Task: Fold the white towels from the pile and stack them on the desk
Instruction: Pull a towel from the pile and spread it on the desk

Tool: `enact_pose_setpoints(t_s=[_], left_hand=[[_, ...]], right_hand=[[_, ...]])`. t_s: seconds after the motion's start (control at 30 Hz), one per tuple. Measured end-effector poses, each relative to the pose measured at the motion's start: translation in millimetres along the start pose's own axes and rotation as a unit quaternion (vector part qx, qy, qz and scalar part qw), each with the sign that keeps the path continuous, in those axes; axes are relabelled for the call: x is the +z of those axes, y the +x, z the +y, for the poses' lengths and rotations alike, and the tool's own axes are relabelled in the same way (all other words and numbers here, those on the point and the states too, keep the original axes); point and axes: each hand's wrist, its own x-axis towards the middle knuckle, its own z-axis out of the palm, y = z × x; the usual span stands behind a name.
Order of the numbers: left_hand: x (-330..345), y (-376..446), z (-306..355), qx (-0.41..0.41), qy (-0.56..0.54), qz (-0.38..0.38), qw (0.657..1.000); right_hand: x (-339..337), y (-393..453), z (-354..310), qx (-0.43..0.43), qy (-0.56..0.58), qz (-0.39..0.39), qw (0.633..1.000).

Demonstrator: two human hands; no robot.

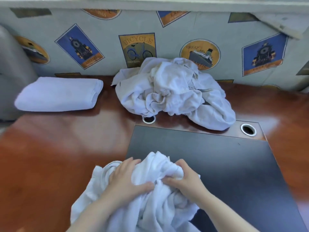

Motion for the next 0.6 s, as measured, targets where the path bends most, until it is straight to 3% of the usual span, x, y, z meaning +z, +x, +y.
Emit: enact_pose_setpoints(t_s=[0.1, 0.27, 0.37, 0.47, 0.53, 0.6], left_hand=[[13.0, -21.3, -4.1, -0.001, -0.016, 0.036, 0.999], [43.8, -57.5, -19.3, -0.030, 0.100, 0.024, 0.994], [61.0, -72.3, -33.5, -0.049, 0.081, 0.022, 0.995], [69.1, -73.1, -49.9, -0.028, 0.019, 0.081, 0.996], [67.6, -70.8, -49.4, -0.013, -0.049, 0.095, 0.994], [66.7, -67.8, -45.2, -0.003, -0.099, 0.087, 0.991]], right_hand=[[-5.5, -11.6, 5.4, -0.034, 0.062, 0.050, 0.996], [-23.9, -26.9, 17.4, -0.043, 0.189, 0.183, 0.964], [-35.0, -36.2, 21.0, -0.057, 0.264, 0.298, 0.916], [-46.8, -50.8, 24.0, -0.090, 0.316, 0.389, 0.861], [-52.1, -63.3, 29.4, -0.108, 0.337, 0.392, 0.850], [-48.7, -76.9, 38.9, -0.088, 0.313, 0.353, 0.877]])
